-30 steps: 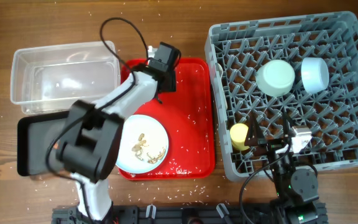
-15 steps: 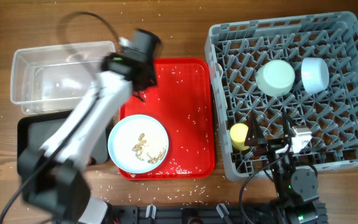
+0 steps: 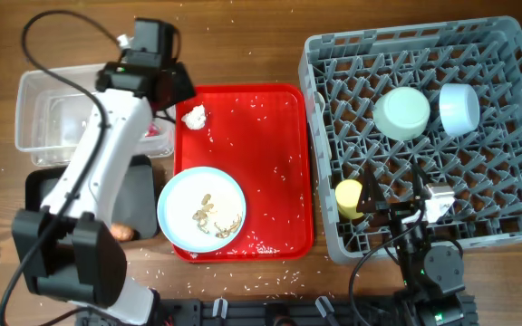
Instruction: Sort waste into correct bins and load items into the dishwasher rack
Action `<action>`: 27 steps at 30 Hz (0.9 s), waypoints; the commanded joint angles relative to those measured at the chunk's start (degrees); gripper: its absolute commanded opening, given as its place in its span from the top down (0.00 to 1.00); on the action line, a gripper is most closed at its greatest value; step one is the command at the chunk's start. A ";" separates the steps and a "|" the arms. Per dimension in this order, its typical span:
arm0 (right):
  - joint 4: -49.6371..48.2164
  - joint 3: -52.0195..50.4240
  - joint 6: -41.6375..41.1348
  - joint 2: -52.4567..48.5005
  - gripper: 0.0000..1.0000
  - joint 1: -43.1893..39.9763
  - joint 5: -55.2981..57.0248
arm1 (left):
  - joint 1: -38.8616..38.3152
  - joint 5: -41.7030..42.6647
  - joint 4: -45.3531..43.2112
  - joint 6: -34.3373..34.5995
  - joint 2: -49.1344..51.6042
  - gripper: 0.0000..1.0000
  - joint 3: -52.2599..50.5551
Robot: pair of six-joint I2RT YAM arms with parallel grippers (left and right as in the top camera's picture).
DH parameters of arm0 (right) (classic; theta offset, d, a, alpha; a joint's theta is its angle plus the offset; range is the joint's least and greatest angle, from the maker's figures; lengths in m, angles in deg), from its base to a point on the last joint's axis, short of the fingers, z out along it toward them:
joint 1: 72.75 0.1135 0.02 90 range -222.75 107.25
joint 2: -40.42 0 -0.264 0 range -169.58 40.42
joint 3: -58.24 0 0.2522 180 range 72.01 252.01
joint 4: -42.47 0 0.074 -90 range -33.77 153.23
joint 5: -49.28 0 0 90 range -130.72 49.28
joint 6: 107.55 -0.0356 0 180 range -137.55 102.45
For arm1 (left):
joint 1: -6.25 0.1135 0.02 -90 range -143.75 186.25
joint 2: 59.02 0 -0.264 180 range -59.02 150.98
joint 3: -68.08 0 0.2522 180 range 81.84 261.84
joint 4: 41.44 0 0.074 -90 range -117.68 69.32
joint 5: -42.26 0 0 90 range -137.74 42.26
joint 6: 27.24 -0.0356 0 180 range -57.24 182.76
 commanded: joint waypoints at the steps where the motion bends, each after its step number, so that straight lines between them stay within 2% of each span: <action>1: -0.17 -0.07 -0.46 0.46 0.00 -0.28 0.57 | -8.46 -0.44 -0.87 -6.71 0.48 0.33 1.14; 4: -0.17 -0.07 -0.46 0.46 0.00 -0.28 0.57 | -11.72 -7.61 -2.69 -6.64 7.21 0.34 0.37; 7: -0.17 -0.07 -0.44 0.46 0.00 -0.28 0.57 | -11.65 -11.13 -4.79 -6.01 14.53 0.37 0.37; 9: -0.17 -0.07 -0.46 0.46 0.00 -0.28 0.57 | -10.95 -13.88 -5.49 -4.31 17.84 0.34 0.37; 10: -0.17 -0.07 -0.44 0.46 0.00 -0.28 0.57 | -10.40 -14.80 -6.34 -3.74 20.06 0.29 0.37; 12: -0.17 -0.07 -0.44 0.46 0.00 -0.28 0.57 | -9.94 -14.58 -7.43 -3.76 22.12 0.29 0.37; 15: -0.17 -0.07 -0.44 0.46 0.00 -0.28 0.57 | -9.81 -14.53 -8.04 -3.74 22.97 0.45 0.37; 16: -0.17 -0.07 -0.44 0.46 0.00 -0.28 0.57 | -9.92 -14.03 -8.04 -3.78 22.82 0.63 0.55; 17: -0.17 -0.07 -0.46 0.46 0.00 -0.28 0.57 | -10.19 -12.37 -7.76 -3.80 22.38 0.71 0.87; 18: -0.17 -0.07 -0.46 0.46 0.00 -0.28 0.57 | -10.45 -10.69 -6.88 -3.78 21.90 0.88 1.36; 19: -0.17 -0.07 -0.46 0.46 0.00 -0.28 0.57 | -10.67 -8.09 -5.40 -3.76 21.03 0.96 2.21; 21: -0.17 -0.07 -0.46 0.46 0.00 -0.28 0.57 | -10.84 -1.07 -1.25 -3.56 17.81 0.96 4.90; 23: -0.17 -0.07 -0.46 0.46 0.00 -0.28 0.57 | -10.62 1.84 2.75 -3.13 13.66 0.96 7.39; 27: -0.17 -0.07 -0.44 0.46 0.00 -0.28 0.57 | -8.33 -2.69 6.93 -1.70 4.09 0.96 8.70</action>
